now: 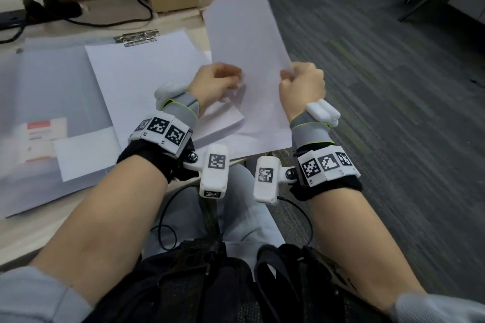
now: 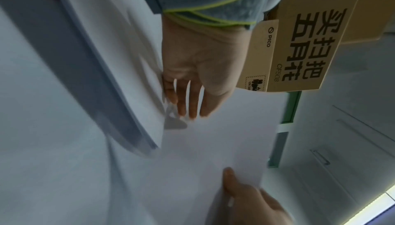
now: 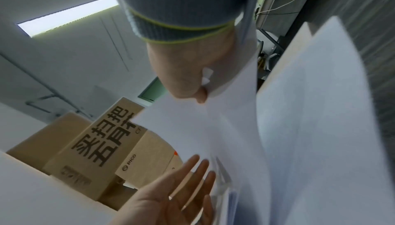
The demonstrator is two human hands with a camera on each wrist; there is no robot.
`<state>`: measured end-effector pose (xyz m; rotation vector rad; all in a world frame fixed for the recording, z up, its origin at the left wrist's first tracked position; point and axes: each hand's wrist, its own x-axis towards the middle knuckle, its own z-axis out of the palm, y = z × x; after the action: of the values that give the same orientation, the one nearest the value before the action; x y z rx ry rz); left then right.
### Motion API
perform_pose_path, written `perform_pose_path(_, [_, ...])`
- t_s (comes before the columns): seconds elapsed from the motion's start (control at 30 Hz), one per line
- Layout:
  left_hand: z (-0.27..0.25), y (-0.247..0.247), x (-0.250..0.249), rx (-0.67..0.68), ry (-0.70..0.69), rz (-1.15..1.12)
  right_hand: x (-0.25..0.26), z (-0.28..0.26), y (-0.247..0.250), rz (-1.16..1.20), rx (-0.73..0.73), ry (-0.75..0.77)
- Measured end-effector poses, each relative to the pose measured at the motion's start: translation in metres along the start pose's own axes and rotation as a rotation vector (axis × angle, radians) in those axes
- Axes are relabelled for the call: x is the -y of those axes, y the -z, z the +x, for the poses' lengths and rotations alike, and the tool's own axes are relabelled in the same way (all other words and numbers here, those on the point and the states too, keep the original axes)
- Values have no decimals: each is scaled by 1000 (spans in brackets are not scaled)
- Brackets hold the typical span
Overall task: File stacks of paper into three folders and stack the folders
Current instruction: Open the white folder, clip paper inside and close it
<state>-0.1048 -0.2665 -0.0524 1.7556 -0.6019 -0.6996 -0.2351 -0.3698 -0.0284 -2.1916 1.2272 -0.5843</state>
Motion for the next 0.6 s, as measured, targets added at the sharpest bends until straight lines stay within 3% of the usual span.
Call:
perform_pose_path(0.13, [6, 20, -15, -304, -58, 41, 19, 4, 18, 102, -269, 140])
perform_pose_path(0.33, [1, 63, -53, -306, -132, -9, 51, -1, 19, 362, -526, 405])
perform_pose_path(0.4, [-4, 76, -59, -372, -184, -7, 64, -7, 16, 472, -500, 481])
perform_pose_path(0.47, [-11, 91, -61, -533, -218, 26, 75, -11, 11, 606, -394, 515])
perform_pose_path(0.53, [-21, 109, -58, -667, -281, -11, 83, -15, 4, 787, -204, 481])
perform_pose_path(0.6, [-35, 132, -48, -711, -348, -23, 90, -21, -8, 915, -24, 431])
